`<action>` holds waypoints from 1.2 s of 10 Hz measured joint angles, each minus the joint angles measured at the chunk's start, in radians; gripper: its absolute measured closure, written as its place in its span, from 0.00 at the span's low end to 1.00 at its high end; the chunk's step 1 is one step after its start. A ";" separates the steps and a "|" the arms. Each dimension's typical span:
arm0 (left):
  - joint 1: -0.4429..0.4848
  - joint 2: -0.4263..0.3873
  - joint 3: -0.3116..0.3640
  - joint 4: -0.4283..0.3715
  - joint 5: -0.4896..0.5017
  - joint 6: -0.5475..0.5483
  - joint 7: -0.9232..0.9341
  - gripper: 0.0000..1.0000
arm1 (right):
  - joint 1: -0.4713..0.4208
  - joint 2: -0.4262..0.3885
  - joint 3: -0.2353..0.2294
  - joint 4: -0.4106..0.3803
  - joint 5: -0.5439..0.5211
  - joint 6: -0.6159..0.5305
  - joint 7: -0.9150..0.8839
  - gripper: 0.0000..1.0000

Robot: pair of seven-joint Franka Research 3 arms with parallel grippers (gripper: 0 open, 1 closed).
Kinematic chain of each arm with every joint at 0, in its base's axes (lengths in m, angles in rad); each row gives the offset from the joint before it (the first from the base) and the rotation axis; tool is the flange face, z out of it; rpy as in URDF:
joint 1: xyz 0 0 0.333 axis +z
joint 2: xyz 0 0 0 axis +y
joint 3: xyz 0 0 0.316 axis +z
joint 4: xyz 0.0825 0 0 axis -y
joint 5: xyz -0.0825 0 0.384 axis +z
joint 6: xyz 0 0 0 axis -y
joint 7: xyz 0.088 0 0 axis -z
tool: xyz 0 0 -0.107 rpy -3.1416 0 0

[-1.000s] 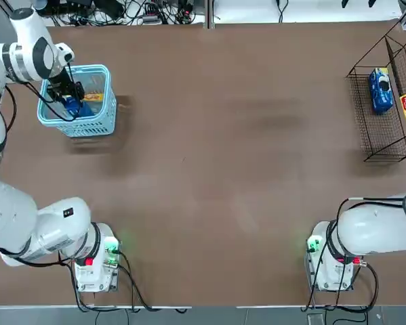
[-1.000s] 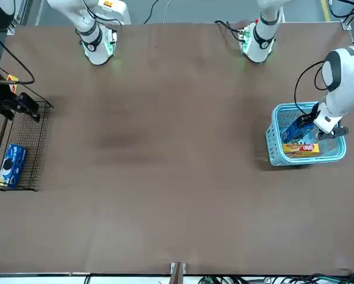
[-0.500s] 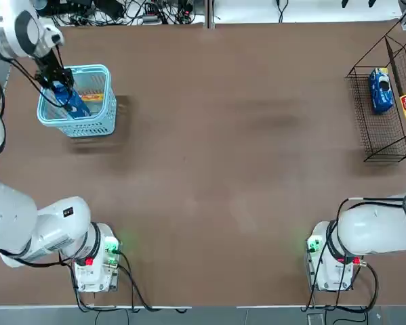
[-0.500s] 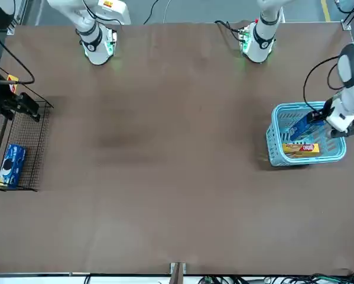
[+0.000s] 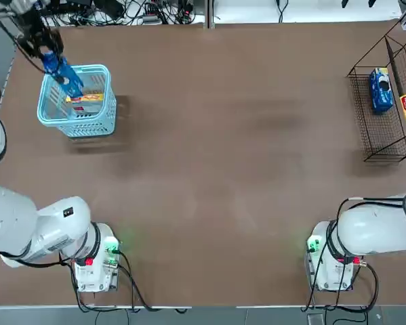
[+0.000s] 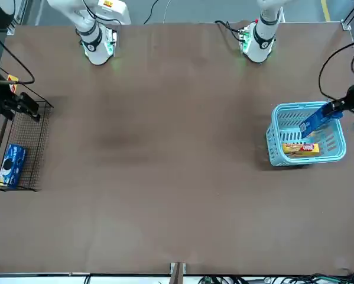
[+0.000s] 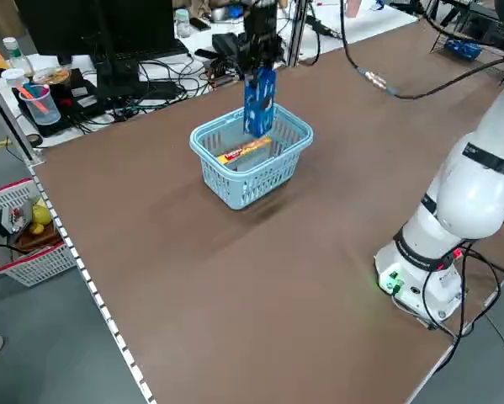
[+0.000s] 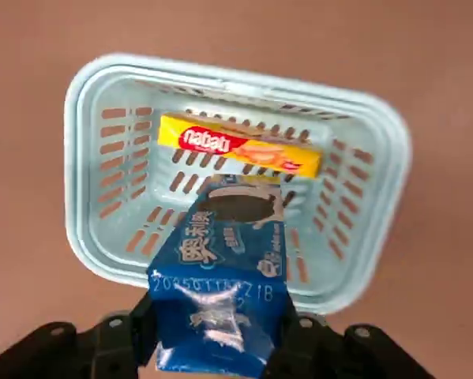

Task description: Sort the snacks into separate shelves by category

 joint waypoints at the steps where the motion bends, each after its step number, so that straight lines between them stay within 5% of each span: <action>1: -0.002 0.001 -0.066 0.015 -0.033 -0.006 -0.141 0.43 | 0.000 0.000 0.000 0.000 0.000 0.000 0.000 0.00; 4: -0.011 0.031 -0.256 0.066 -0.132 -0.005 -0.593 0.43 | 0.000 0.000 0.000 0.000 0.000 0.000 0.000 0.00; 7: -0.054 0.153 -0.424 0.155 -0.152 0.046 -1.130 0.43 | 0.000 0.000 -0.001 0.000 0.000 0.000 0.000 0.00; 12: -0.373 0.464 -0.435 0.342 0.019 0.116 -1.753 0.43 | -0.003 0.000 -0.004 -0.001 0.000 0.003 0.000 0.00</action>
